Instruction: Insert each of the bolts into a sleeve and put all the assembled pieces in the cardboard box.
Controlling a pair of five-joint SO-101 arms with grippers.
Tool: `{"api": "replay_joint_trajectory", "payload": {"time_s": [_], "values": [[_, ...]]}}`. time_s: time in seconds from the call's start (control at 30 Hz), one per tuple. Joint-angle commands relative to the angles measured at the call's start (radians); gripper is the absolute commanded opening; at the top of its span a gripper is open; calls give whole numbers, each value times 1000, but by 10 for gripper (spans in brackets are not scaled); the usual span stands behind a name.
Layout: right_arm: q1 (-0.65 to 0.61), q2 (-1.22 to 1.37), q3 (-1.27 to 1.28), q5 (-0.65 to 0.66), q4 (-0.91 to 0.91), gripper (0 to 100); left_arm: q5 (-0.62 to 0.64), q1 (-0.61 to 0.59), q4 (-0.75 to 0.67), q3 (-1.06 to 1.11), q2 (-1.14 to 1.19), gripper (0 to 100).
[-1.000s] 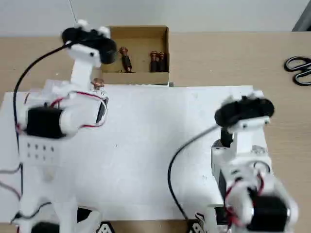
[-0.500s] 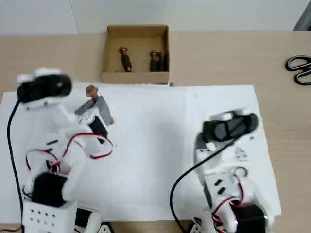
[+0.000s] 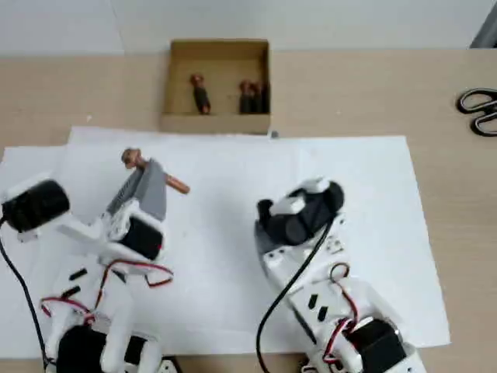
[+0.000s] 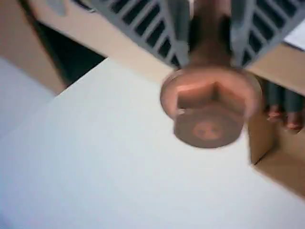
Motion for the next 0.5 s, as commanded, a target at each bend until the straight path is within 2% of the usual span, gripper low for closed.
{"api": "replay_joint_trajectory", "payload": {"time_s": [0.0,0.2,0.47], "values": [[-35,-8,-5,-9,-25,4,14,64,28,-4,-64,5],[-113,-8,-5,38,-25,4,-15,216,124,-4,-92,5],[-116,-84,72,91,-16,4,-43,255,167,19,-91,5]]}}
